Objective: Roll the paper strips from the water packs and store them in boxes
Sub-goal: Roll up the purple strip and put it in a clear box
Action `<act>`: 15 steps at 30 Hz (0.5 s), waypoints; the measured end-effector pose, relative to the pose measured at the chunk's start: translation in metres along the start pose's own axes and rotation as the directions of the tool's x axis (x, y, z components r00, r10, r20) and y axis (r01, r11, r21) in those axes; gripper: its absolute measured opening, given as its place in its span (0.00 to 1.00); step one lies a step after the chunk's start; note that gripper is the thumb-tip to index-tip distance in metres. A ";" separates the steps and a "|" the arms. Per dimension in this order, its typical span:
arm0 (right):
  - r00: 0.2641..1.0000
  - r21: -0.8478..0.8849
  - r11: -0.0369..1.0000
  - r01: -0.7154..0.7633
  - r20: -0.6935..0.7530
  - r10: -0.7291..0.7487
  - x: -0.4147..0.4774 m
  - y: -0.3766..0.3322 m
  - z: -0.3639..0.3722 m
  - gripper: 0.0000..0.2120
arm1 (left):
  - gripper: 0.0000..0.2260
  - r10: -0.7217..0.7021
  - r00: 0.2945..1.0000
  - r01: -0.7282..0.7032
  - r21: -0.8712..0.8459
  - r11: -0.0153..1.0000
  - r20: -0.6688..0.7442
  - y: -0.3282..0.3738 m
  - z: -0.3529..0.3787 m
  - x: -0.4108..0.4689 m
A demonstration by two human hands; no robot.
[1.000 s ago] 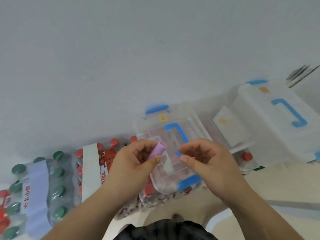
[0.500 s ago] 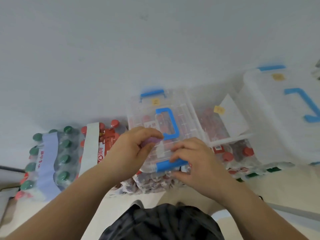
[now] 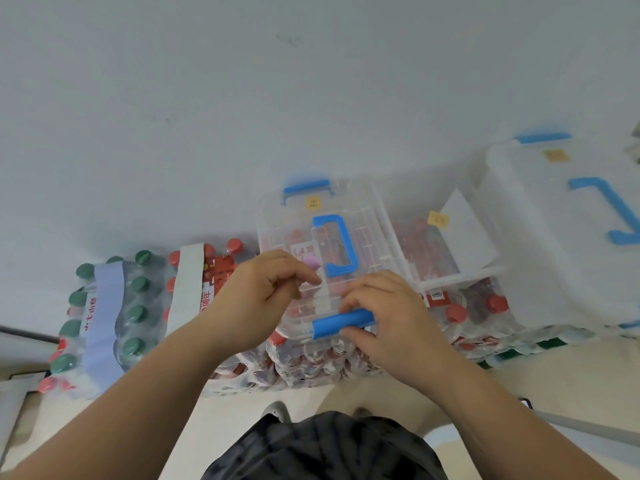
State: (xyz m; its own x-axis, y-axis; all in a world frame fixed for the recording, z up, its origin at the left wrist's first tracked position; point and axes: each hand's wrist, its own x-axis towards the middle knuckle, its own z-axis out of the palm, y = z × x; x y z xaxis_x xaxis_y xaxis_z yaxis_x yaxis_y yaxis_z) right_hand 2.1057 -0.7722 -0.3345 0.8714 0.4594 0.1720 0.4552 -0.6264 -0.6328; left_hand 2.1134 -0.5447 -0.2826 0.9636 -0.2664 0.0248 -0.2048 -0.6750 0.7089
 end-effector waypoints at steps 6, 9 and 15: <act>0.999 -0.016 1.000 -0.024 0.040 0.024 0.003 -0.004 -0.004 0.11 | 0.09 -0.048 0.991 0.052 -0.025 0.998 0.123 -0.004 -0.006 0.006; 0.999 -0.016 1.000 -0.027 0.042 0.027 0.001 -0.005 -0.003 0.12 | 0.09 -0.042 0.988 0.048 -0.035 0.998 0.145 -0.004 -0.006 0.007; 0.999 -0.063 0.998 0.029 0.015 -0.029 -0.003 -0.006 0.001 0.12 | 0.13 0.008 0.994 -0.001 -0.070 0.998 0.108 -0.007 -0.006 -0.002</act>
State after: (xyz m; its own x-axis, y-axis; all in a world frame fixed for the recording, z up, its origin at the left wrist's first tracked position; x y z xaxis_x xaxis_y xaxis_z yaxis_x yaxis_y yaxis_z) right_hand 2.1006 -0.7690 -0.3322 0.8552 0.4865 0.1788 0.4913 -0.6510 -0.5786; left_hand 2.1139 -0.5350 -0.2834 0.9376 -0.3447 -0.0459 -0.1928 -0.6251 0.7563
